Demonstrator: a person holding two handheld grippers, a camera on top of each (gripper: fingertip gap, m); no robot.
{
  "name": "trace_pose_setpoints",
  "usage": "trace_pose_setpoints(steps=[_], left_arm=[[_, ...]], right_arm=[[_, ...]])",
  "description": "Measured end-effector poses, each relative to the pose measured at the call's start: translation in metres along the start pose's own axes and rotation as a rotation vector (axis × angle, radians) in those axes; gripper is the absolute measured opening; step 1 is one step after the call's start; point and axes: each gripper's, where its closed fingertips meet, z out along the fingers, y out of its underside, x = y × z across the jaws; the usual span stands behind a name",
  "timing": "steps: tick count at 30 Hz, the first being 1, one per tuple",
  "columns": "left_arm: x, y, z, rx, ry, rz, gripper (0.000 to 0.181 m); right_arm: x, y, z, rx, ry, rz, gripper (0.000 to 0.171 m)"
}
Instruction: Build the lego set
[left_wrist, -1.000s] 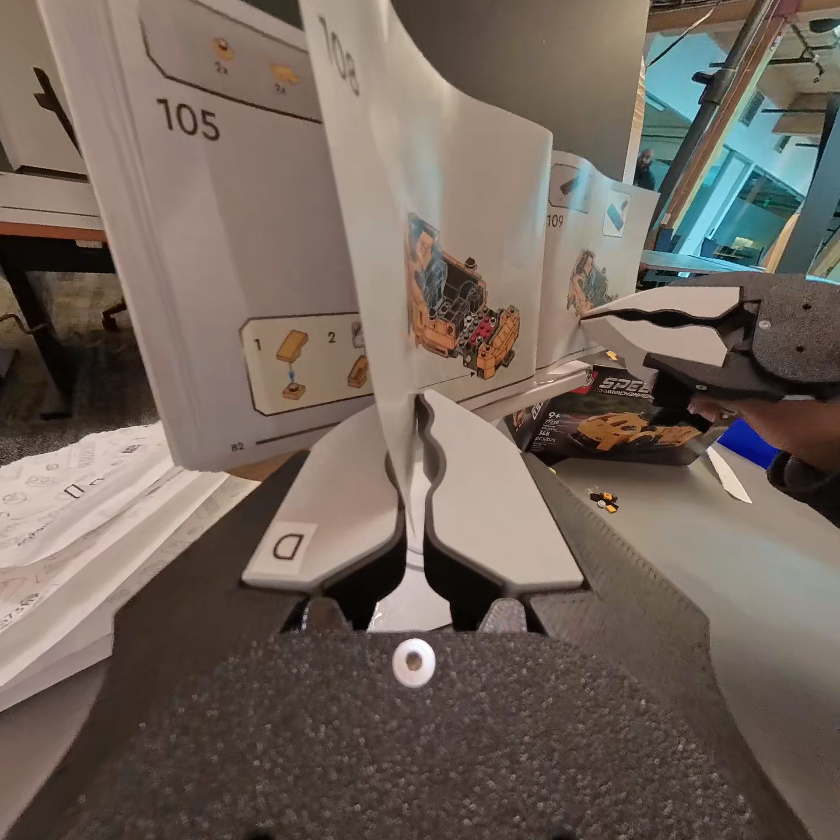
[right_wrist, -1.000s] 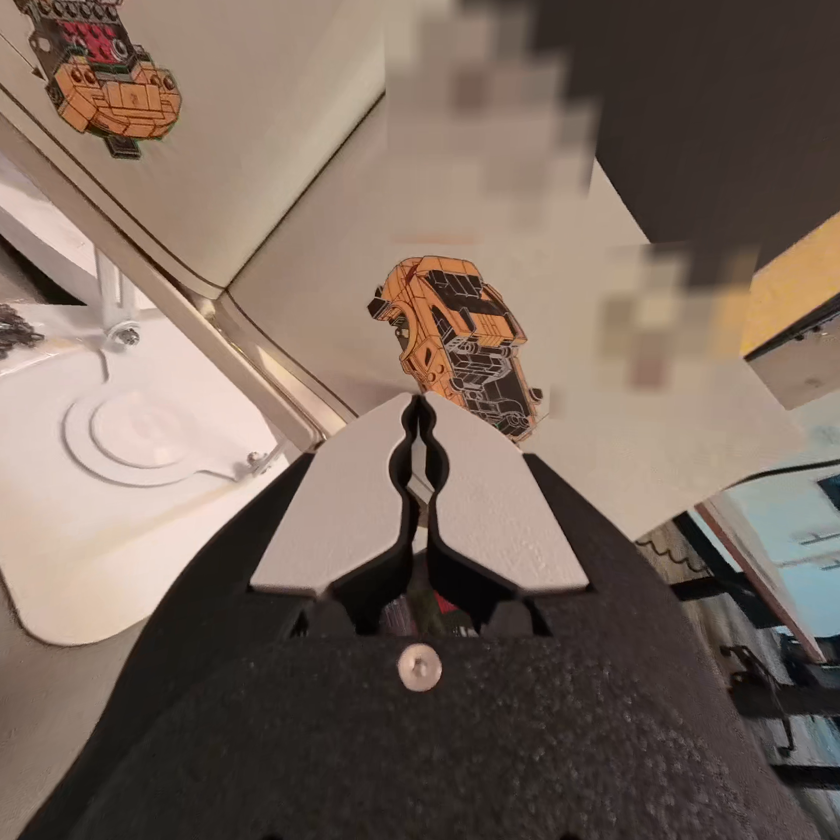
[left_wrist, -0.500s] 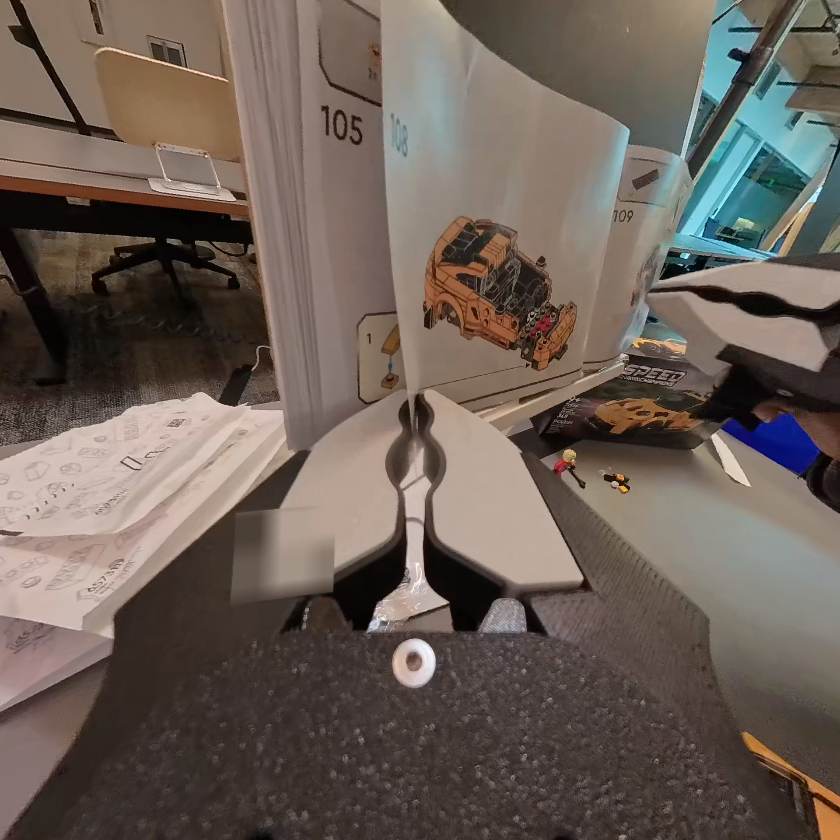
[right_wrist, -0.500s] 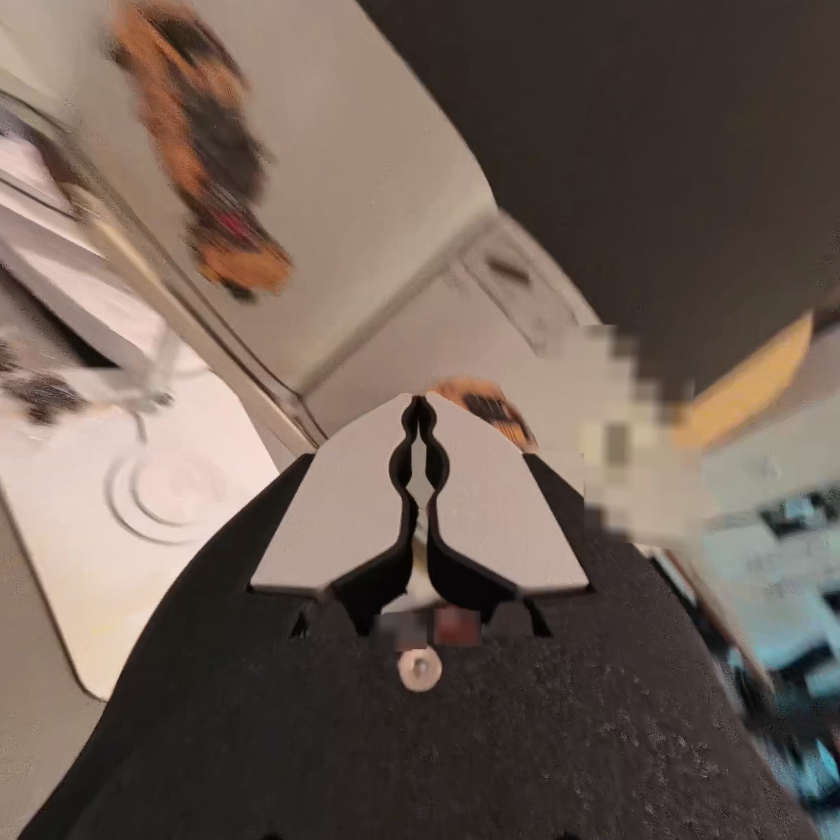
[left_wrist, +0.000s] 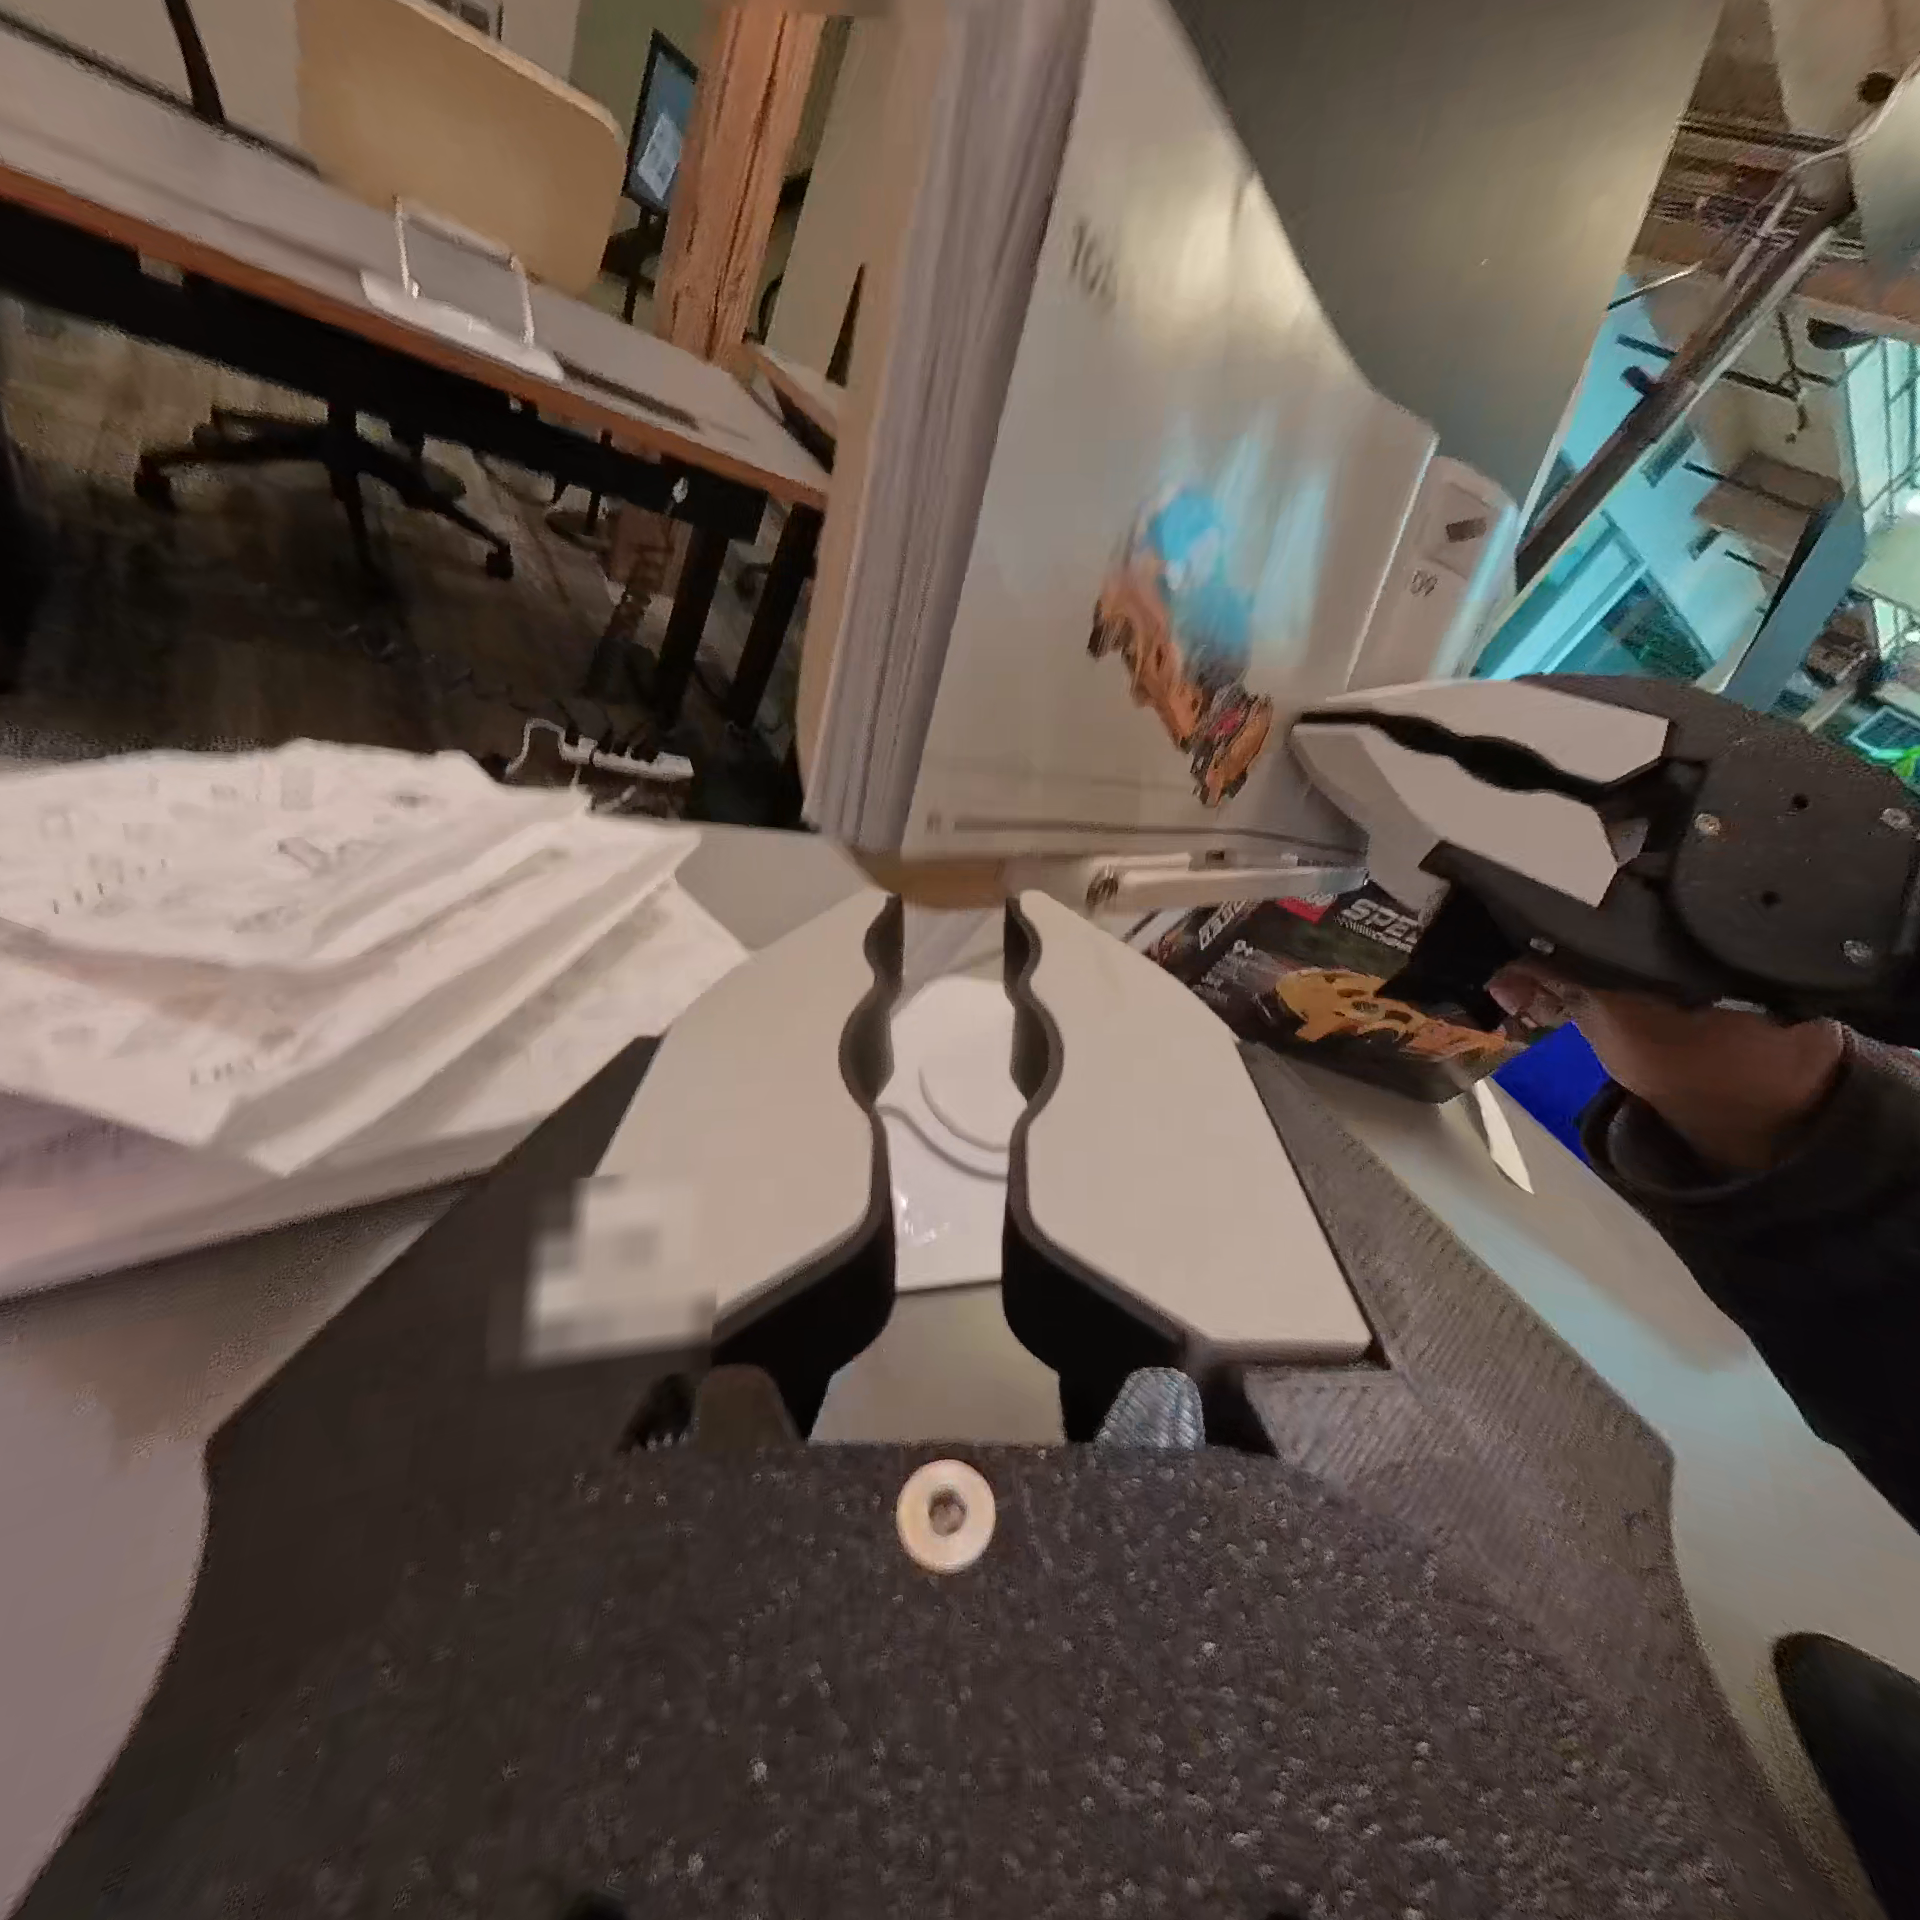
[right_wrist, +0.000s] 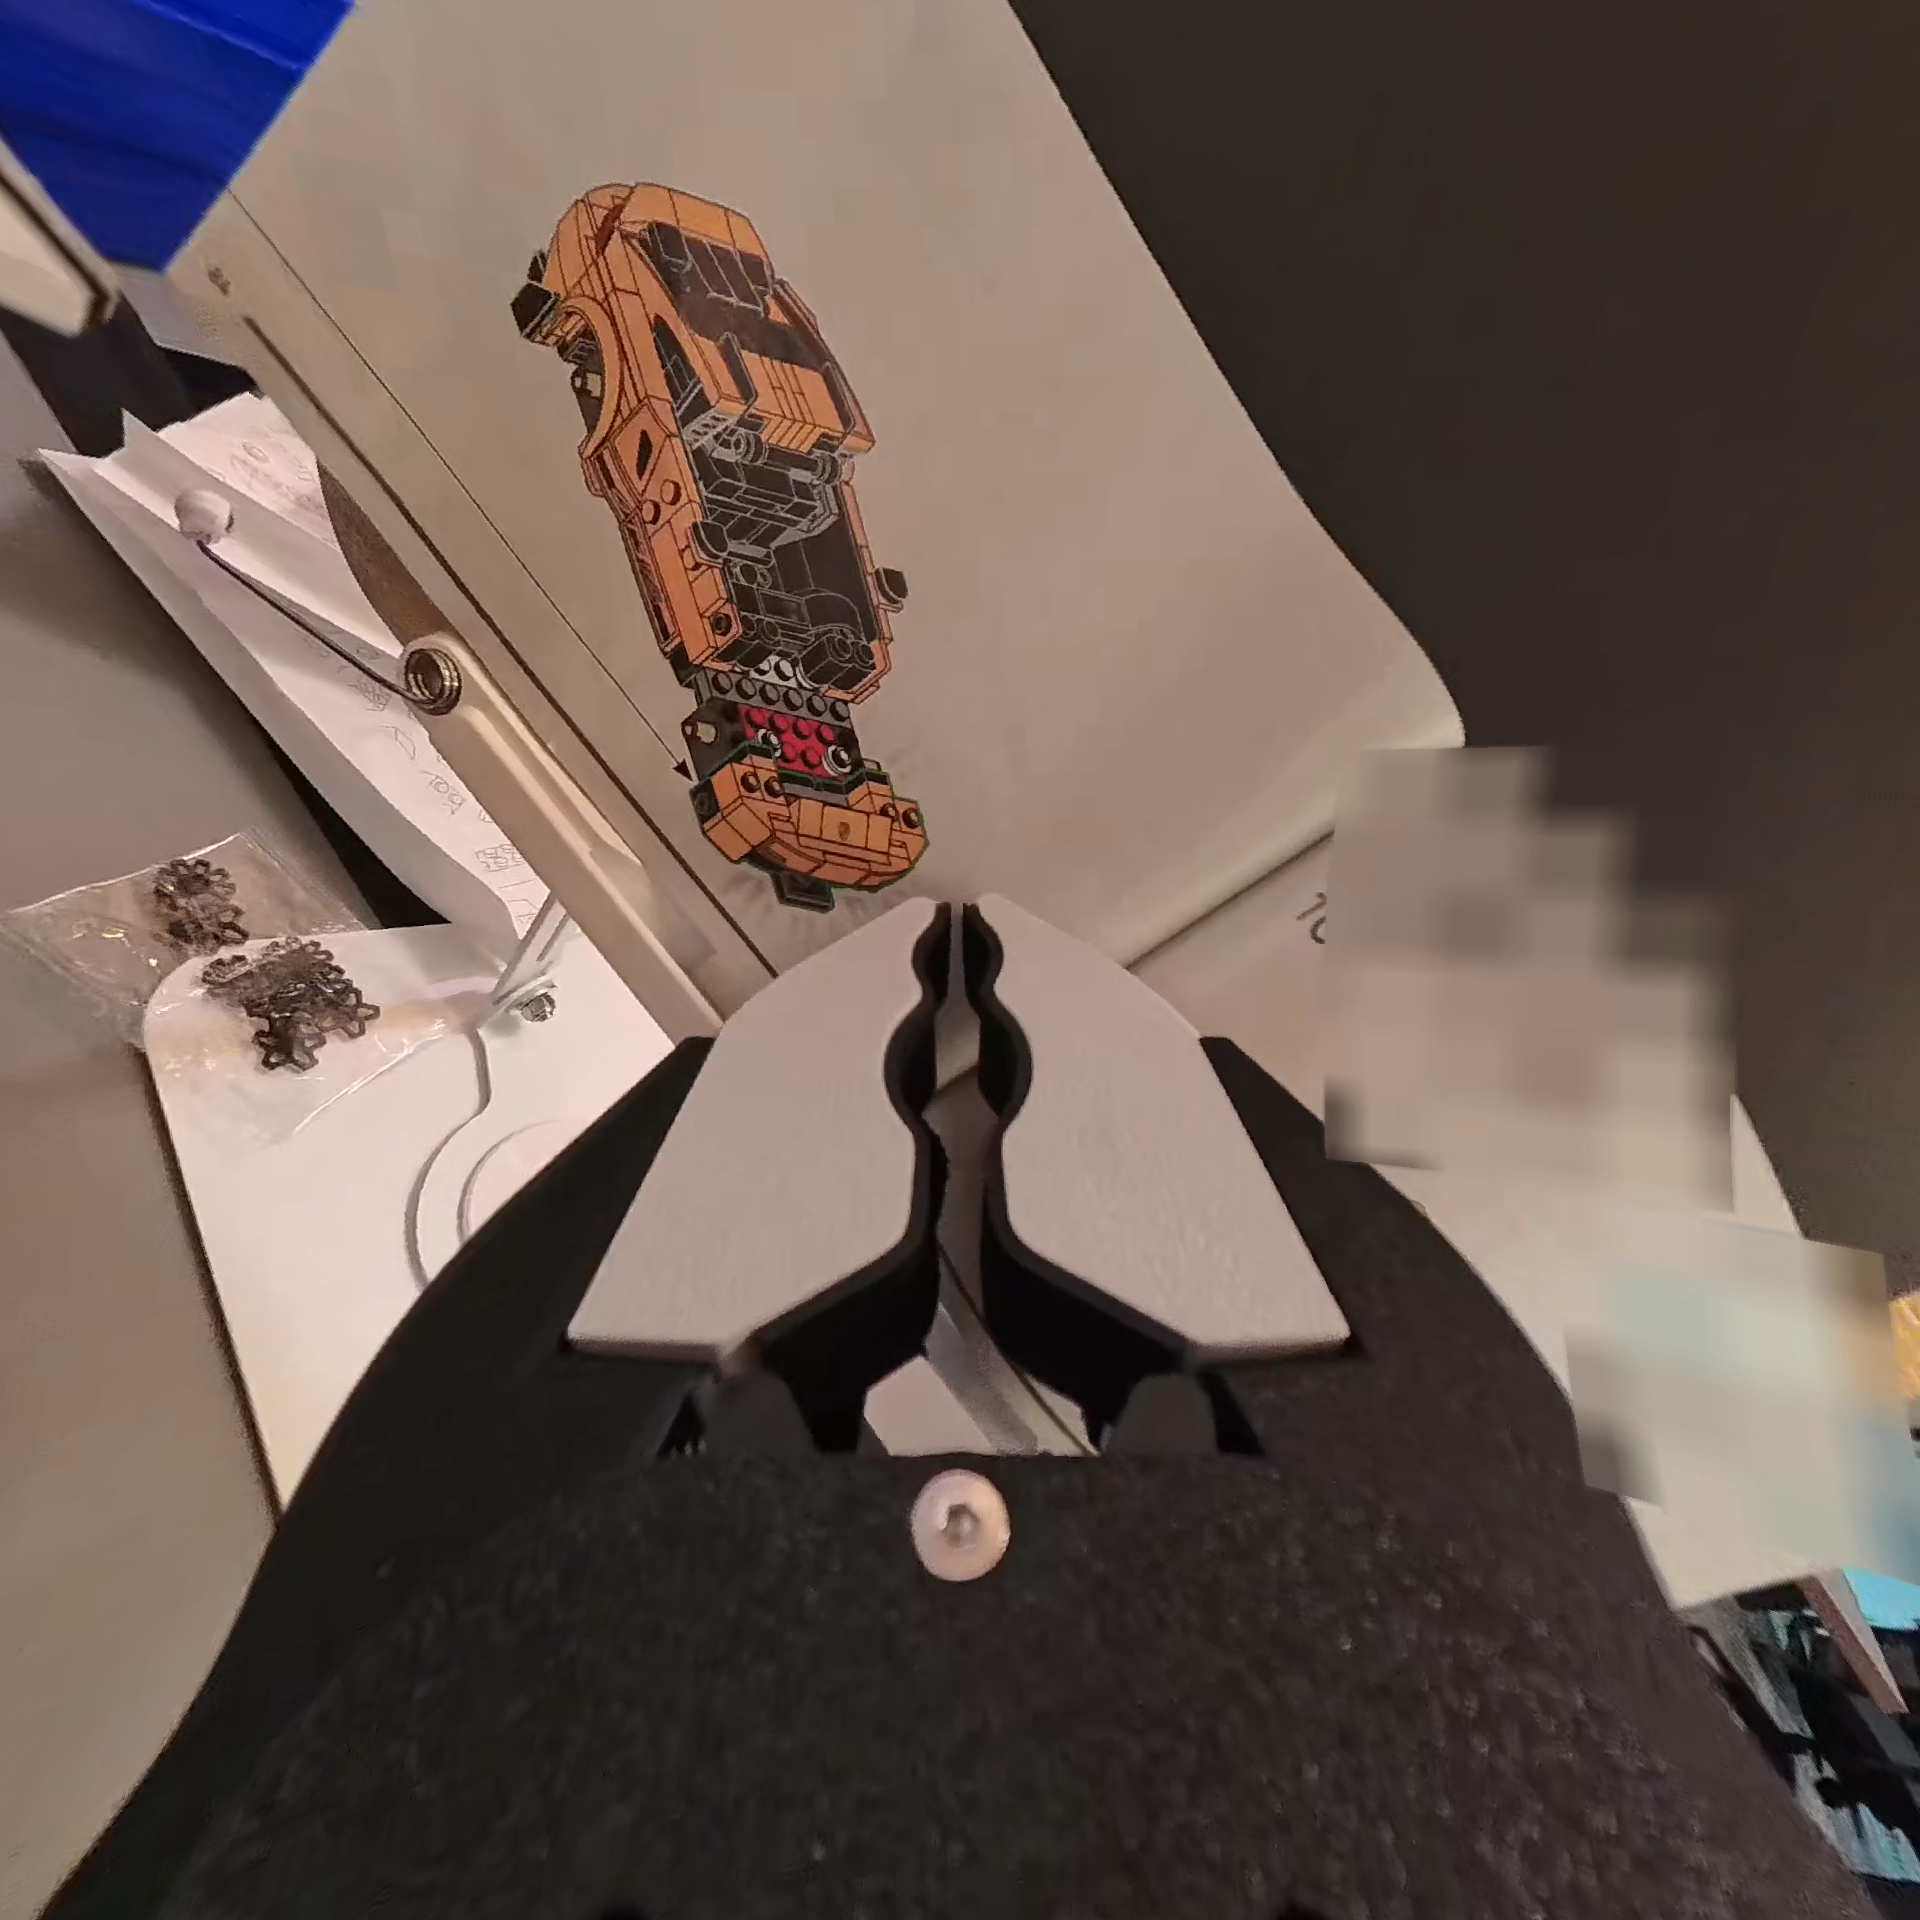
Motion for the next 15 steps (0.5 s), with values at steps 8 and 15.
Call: trace_pose_setpoints(steps=[8, 15], left_arm=[[-0.023, 0.049, 0.005, -0.045, 0.137, -0.628, 0.046], [0.002, 0.024, 0.03, 0.141, 0.317, -0.769, 0.002]], right_arm=[[-0.001, 0.0, 0.0, -0.003, -0.012, 0.015, 0.002], [0.0, 0.001, 0.002, -0.007, -0.026, 0.048, 0.001]])
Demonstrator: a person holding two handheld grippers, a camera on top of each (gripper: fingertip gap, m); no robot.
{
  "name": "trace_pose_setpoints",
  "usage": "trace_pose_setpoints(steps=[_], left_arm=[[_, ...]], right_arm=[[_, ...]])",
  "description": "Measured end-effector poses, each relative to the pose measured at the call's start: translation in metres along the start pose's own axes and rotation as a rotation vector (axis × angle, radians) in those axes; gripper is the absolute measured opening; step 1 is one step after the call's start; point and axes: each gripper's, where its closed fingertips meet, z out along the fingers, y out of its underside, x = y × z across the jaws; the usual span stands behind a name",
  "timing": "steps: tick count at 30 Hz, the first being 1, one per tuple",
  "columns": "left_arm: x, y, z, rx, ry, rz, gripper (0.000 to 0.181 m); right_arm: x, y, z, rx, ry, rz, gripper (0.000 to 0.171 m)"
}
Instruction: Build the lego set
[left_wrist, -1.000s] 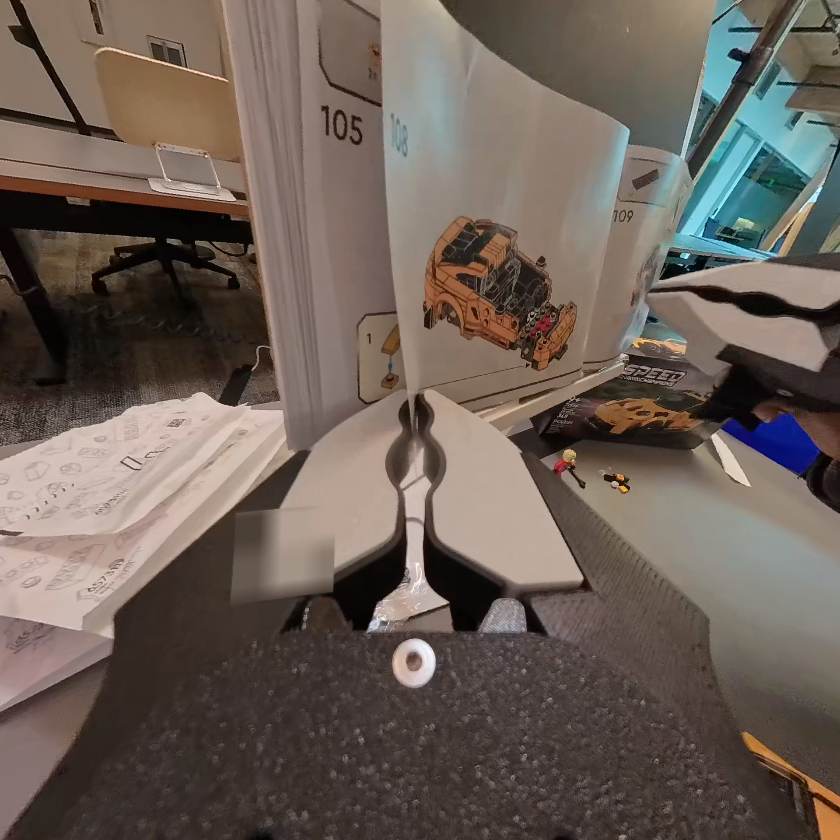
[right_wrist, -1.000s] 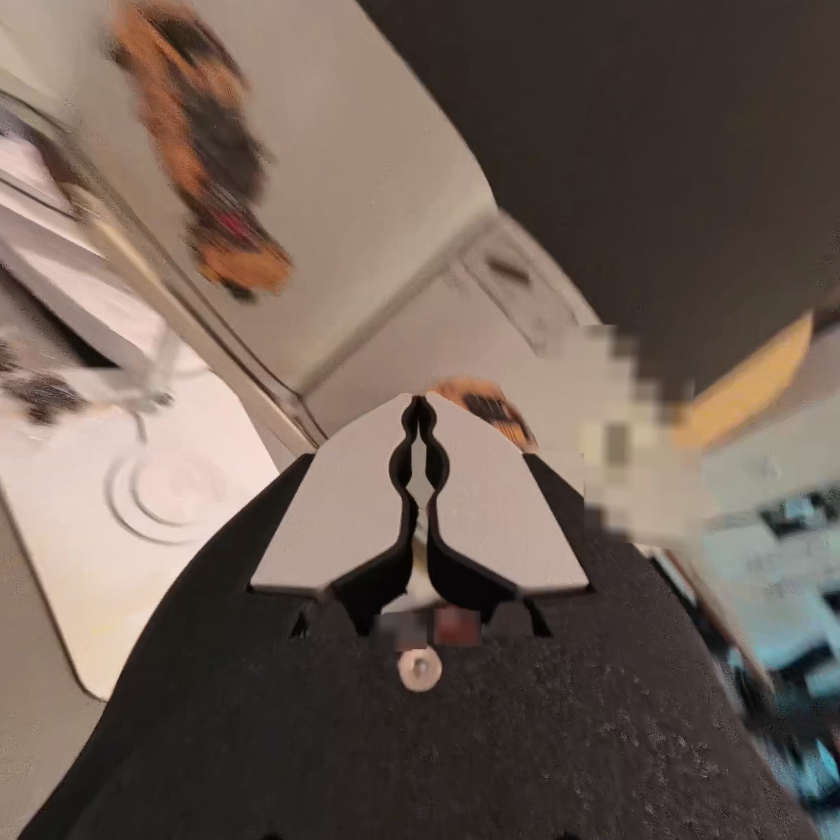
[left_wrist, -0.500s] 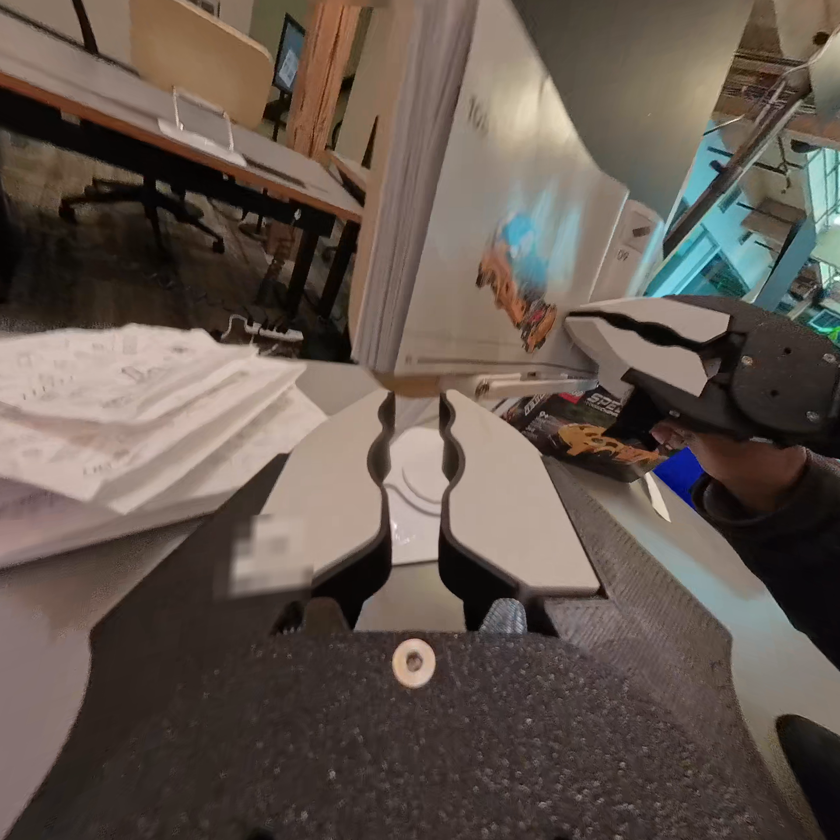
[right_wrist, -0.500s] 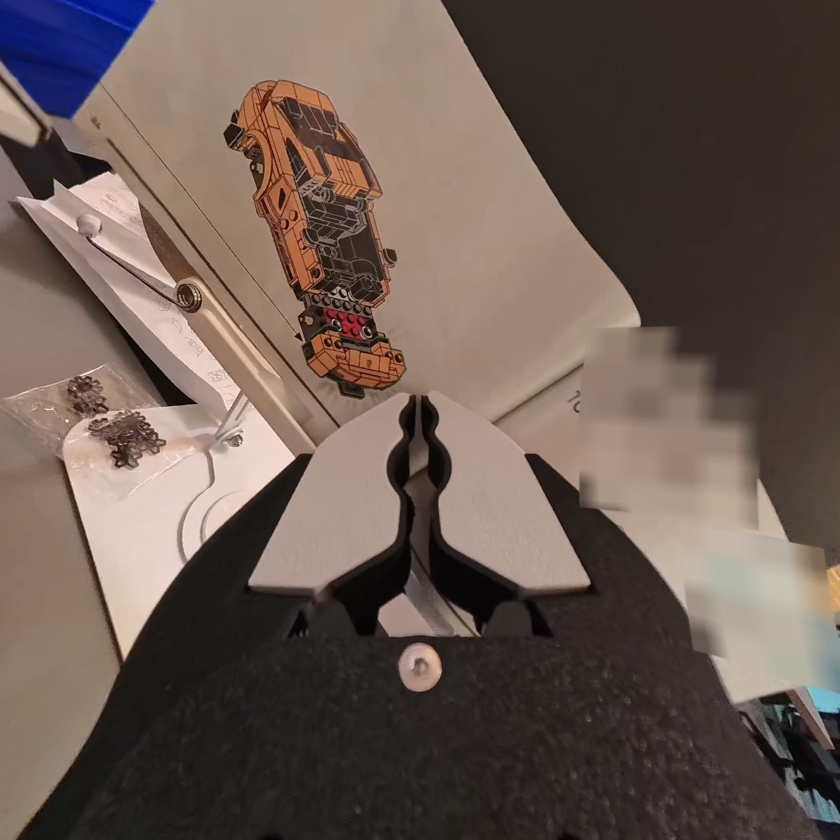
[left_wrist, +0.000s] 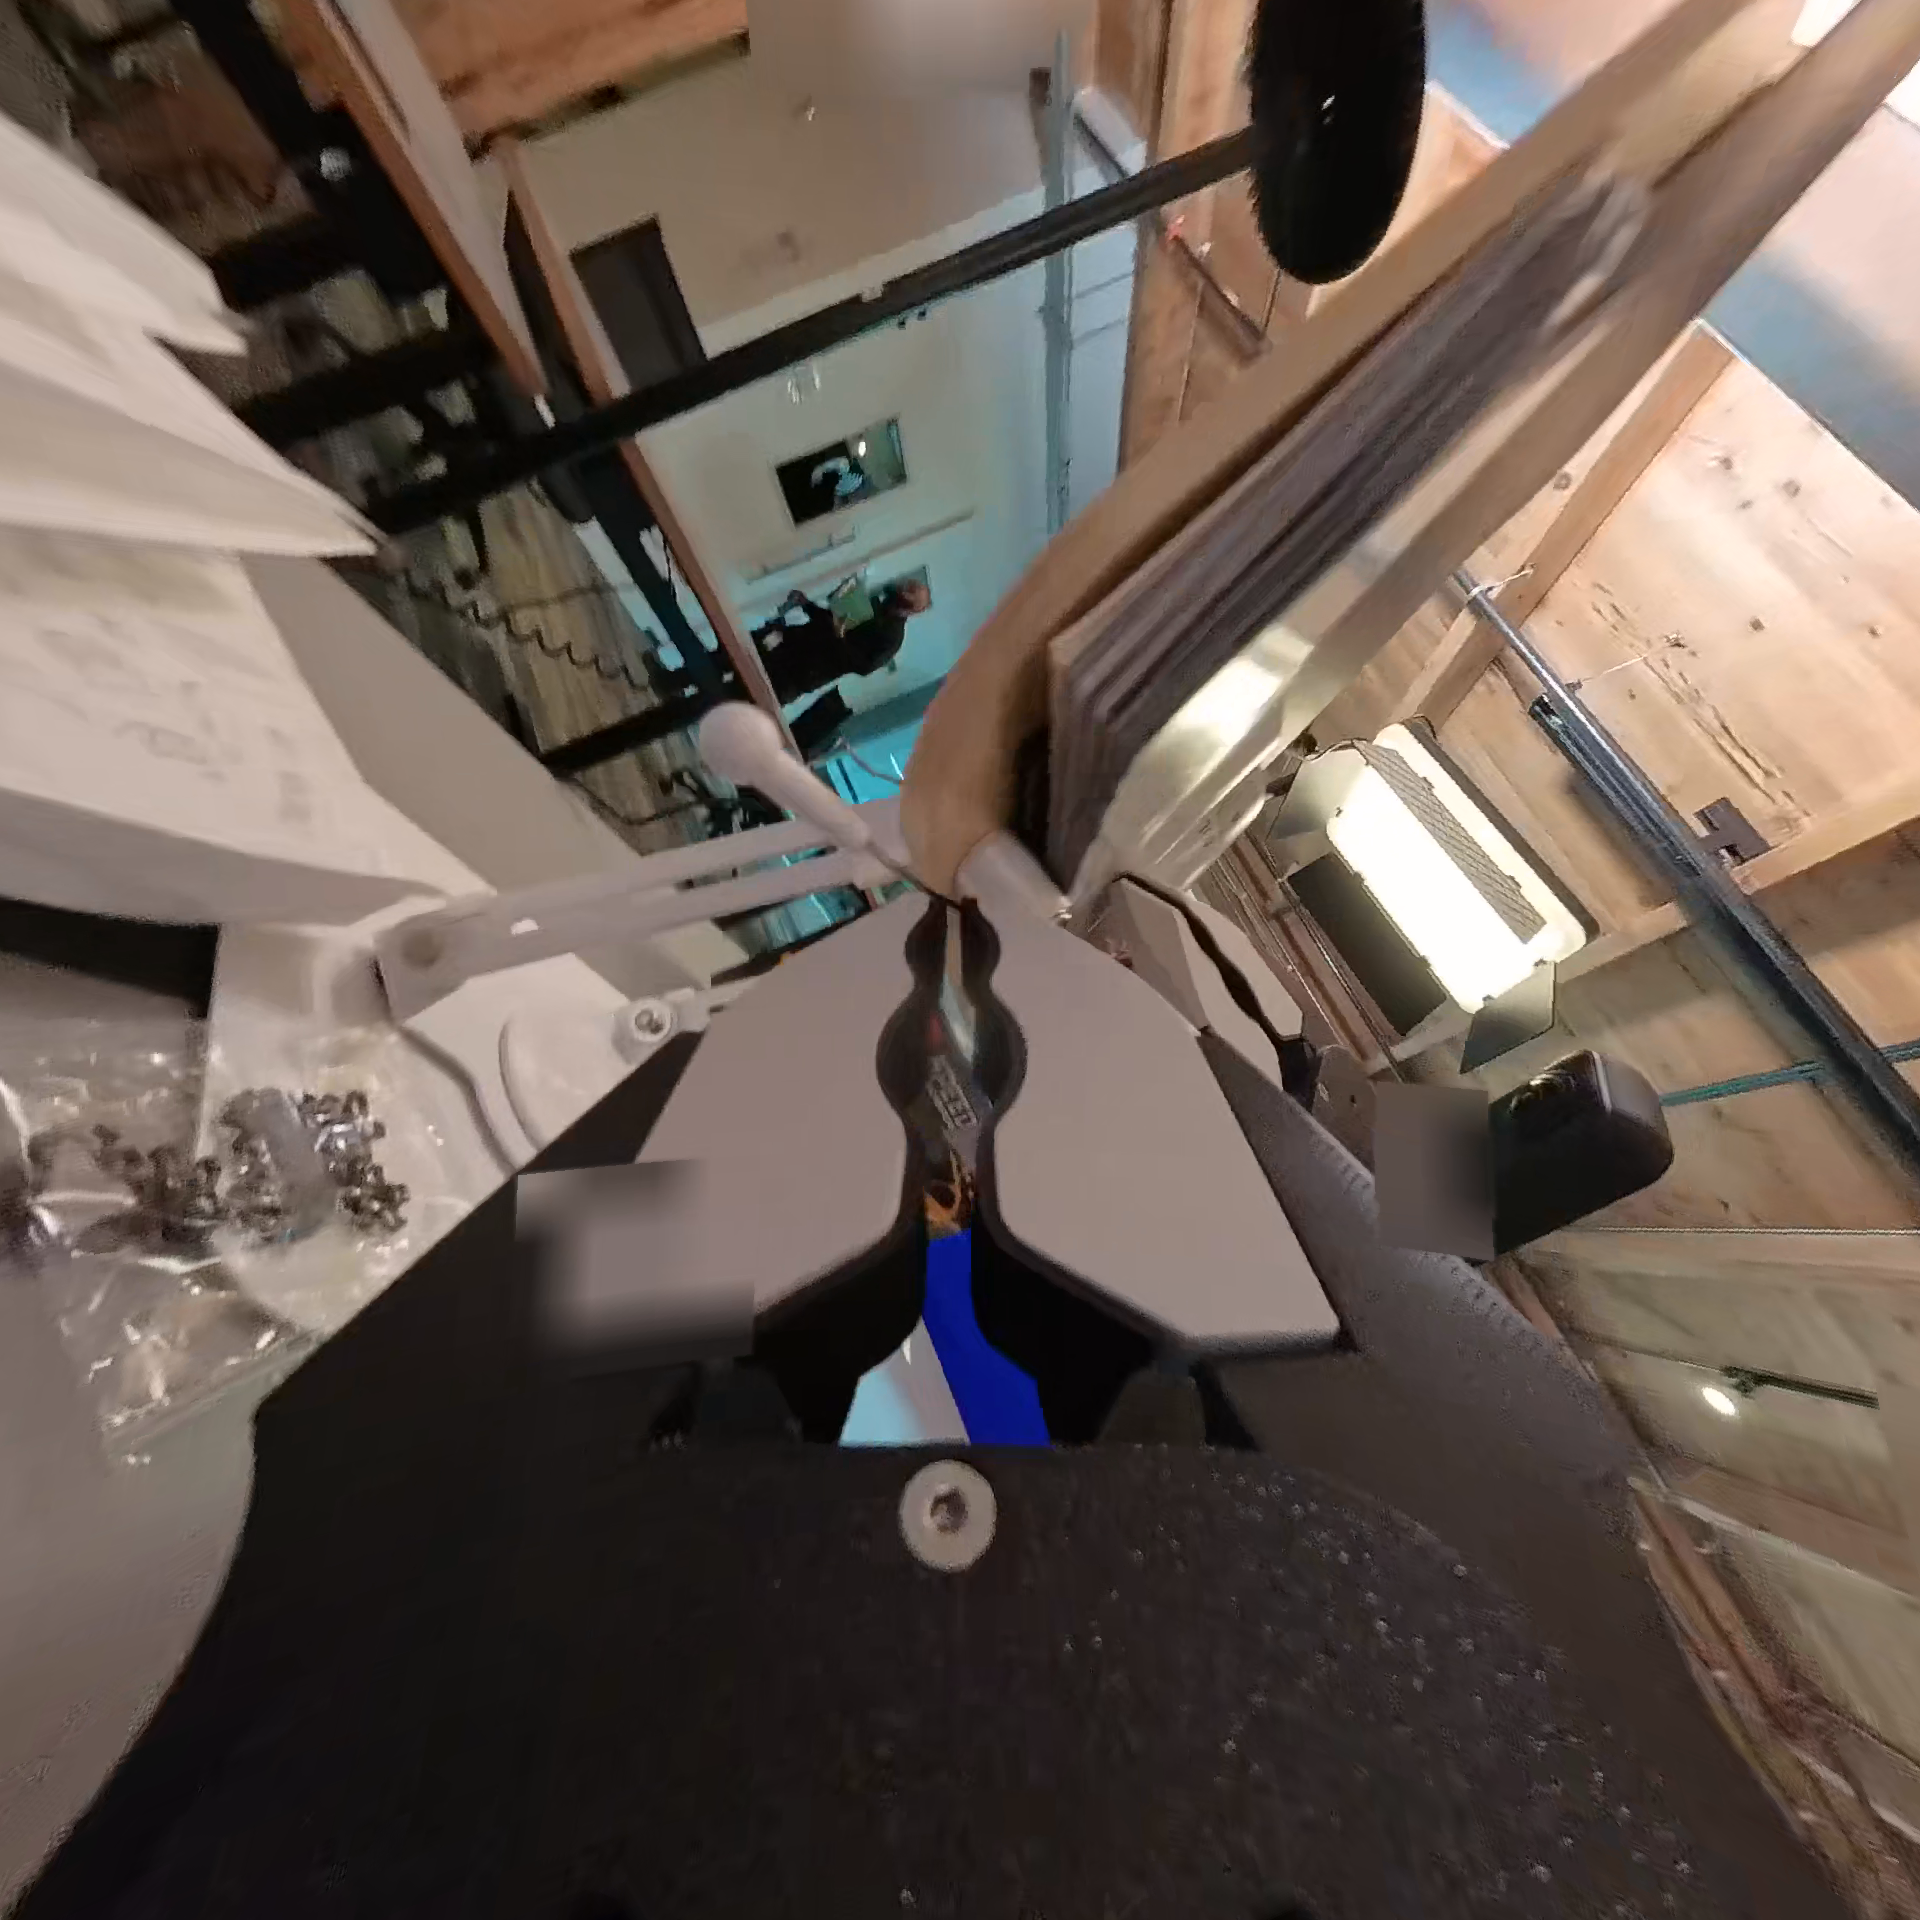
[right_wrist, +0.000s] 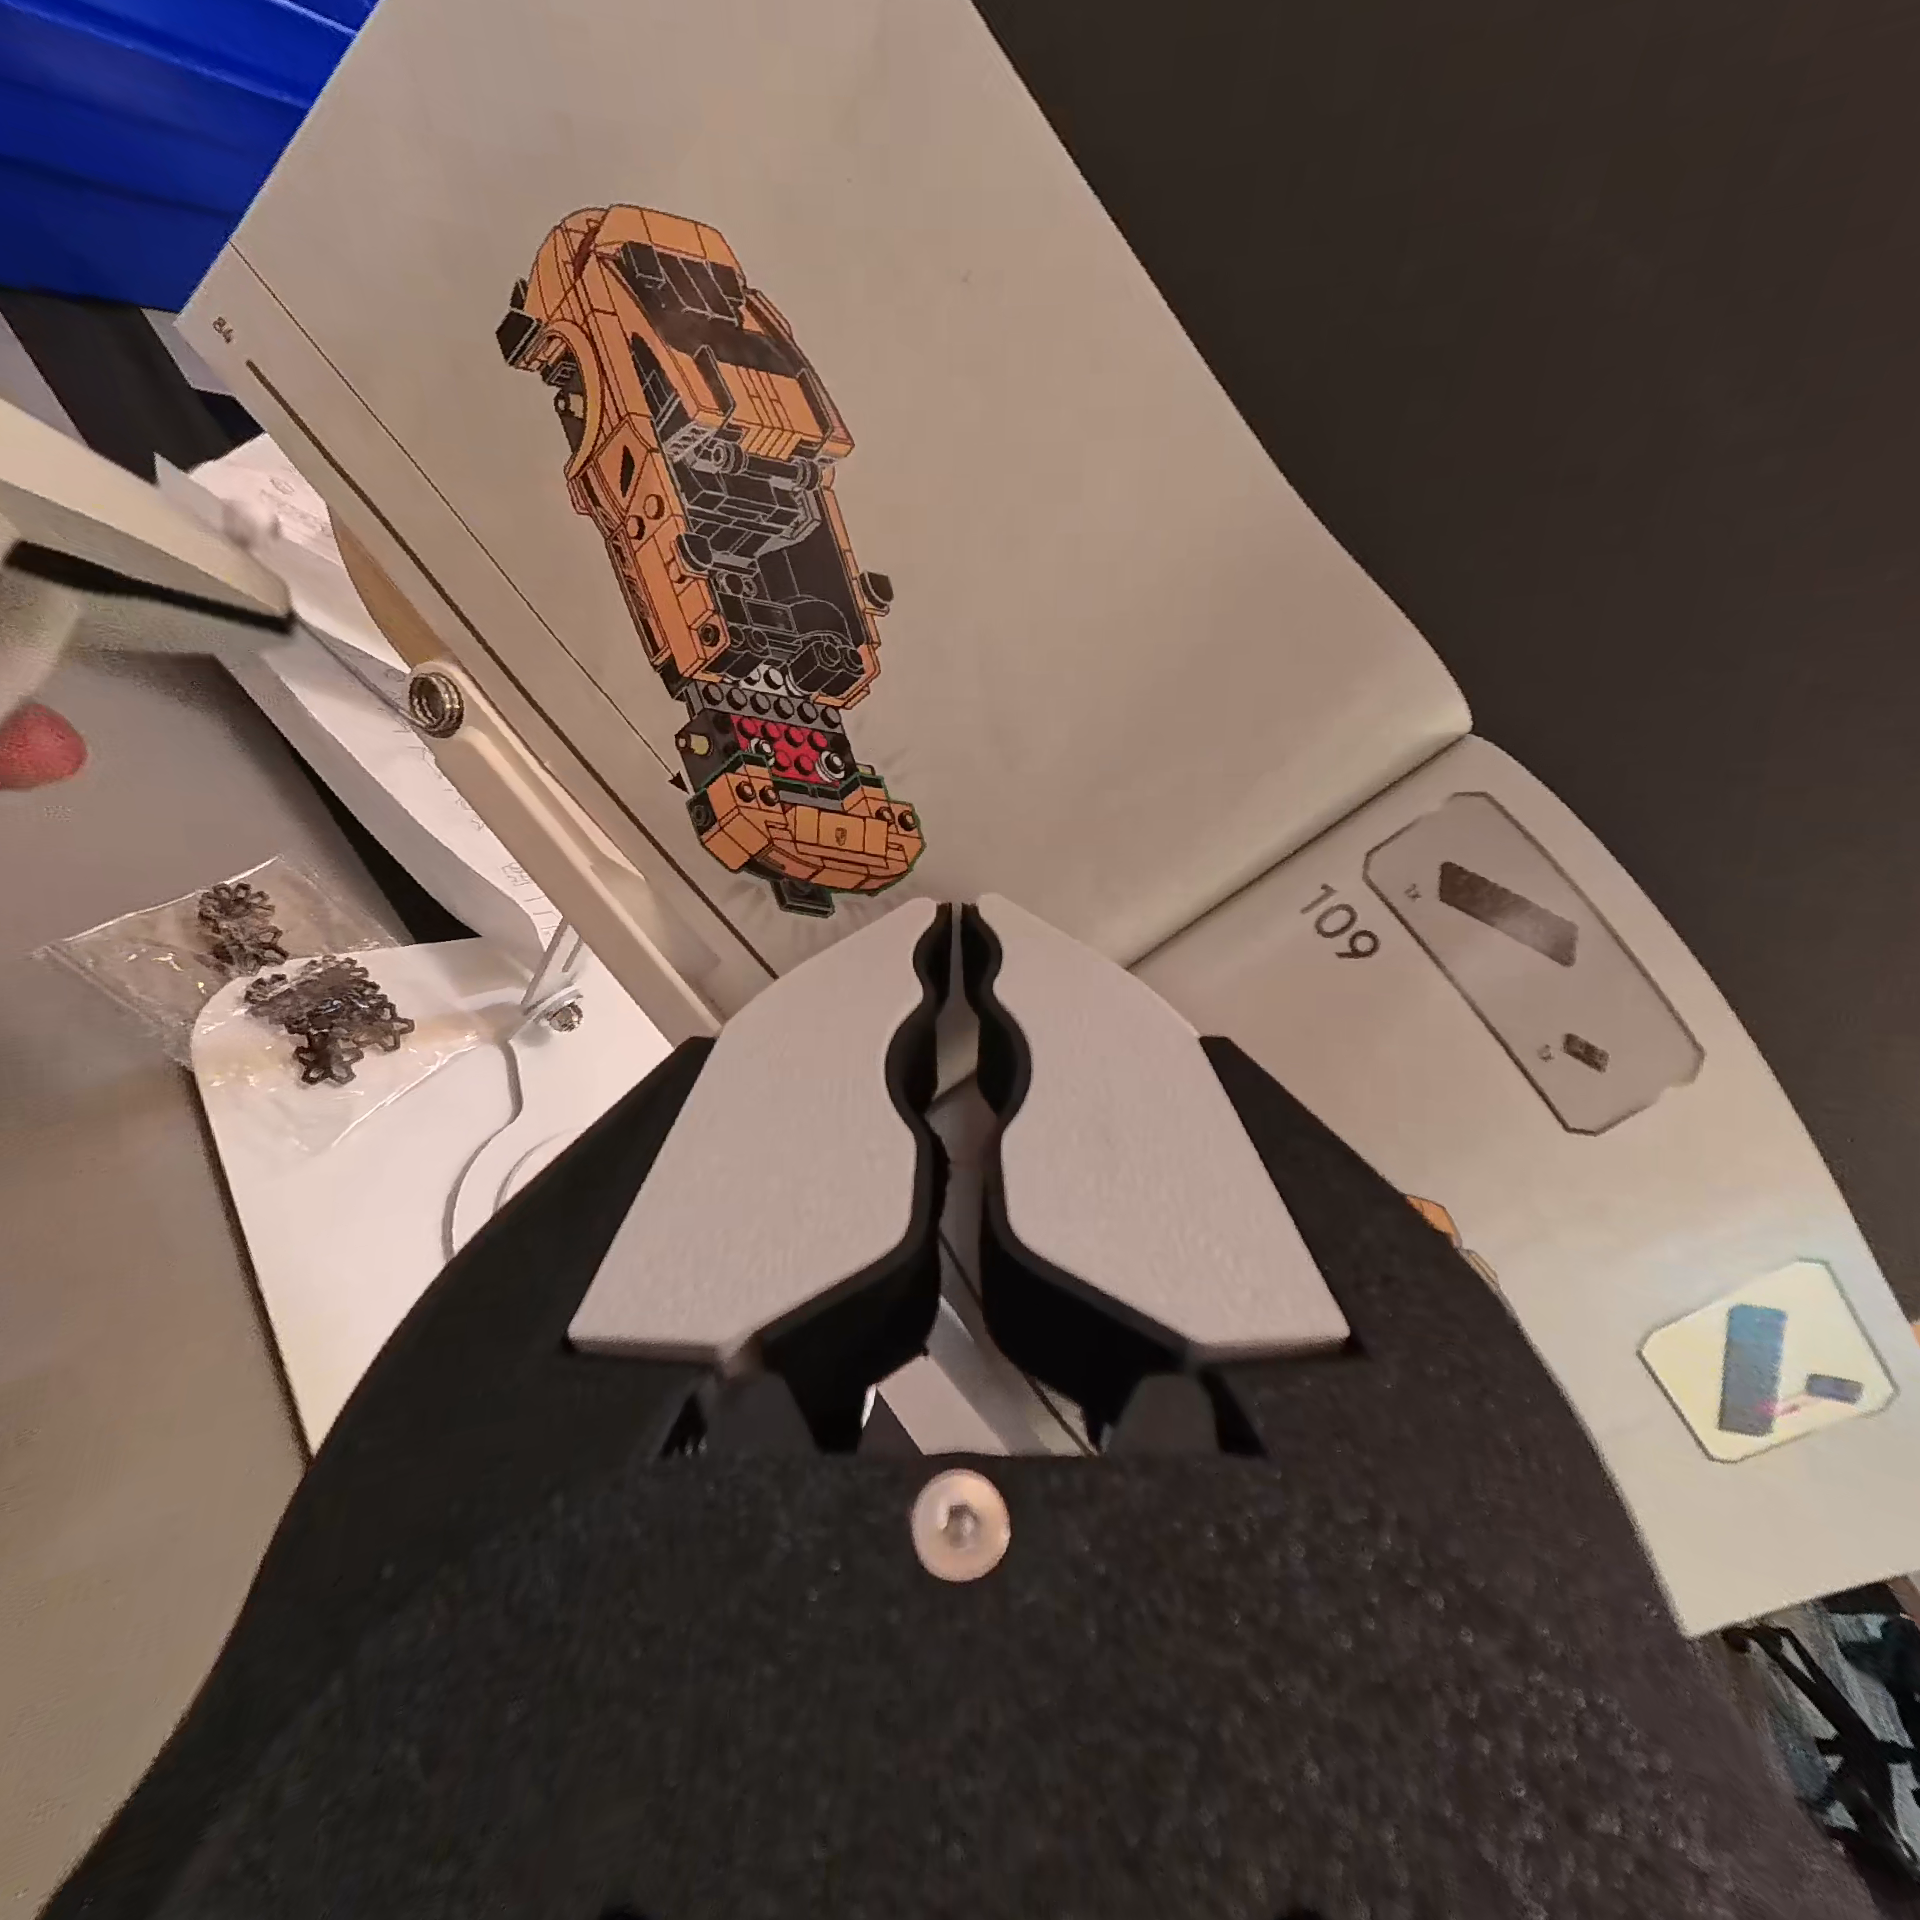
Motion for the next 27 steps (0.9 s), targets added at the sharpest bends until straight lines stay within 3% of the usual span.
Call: trace_pose_setpoints(steps=[9, 12, 15, 17, 20, 21, 23, 24, 27], left_arm=[[0.034, -0.002, -0.016, 0.189, -0.109, 0.359, 0.0], [0.017, -0.004, -0.02, 0.193, -0.171, 0.257, 0.0], [0.004, 0.011, -0.021, 0.173, -0.134, 0.138, 0.0], [0.0, 0.014, -0.014, 0.174, -0.095, 0.034, 0.035], [-0.003, 0.006, -0.002, 0.2, -0.066, -0.067, 0.053], [-0.004, 0.0, 0.001, 0.218, -0.049, -0.104, 0.049], [-0.002, -0.009, 0.005, 0.231, -0.023, -0.113, 0.012], [0.001, -0.013, 0.006, 0.226, -0.018, -0.079, 0.004], [0.016, -0.012, 0.003, 0.23, -0.026, 0.028, 0.001]], right_arm=[[-0.005, -0.002, 0.007, -0.012, 0.0, 0.04, 0.001], [-0.006, -0.002, 0.006, -0.019, -0.001, 0.045, 0.001], [-0.007, -0.002, 0.006, -0.02, -0.007, 0.04, 0.001], [-0.007, -0.002, 0.005, -0.02, -0.007, 0.038, 0.001], [-0.007, -0.002, 0.005, -0.02, -0.007, 0.038, 0.002], [-0.007, -0.002, 0.005, -0.019, -0.008, 0.039, 0.002], [-0.007, -0.002, 0.005, -0.022, -0.01, 0.041, 0.002], [-0.007, -0.002, 0.005, -0.023, -0.011, 0.042, 0.002], [-0.006, -0.002, 0.005, -0.022, -0.008, 0.046, 0.0]])
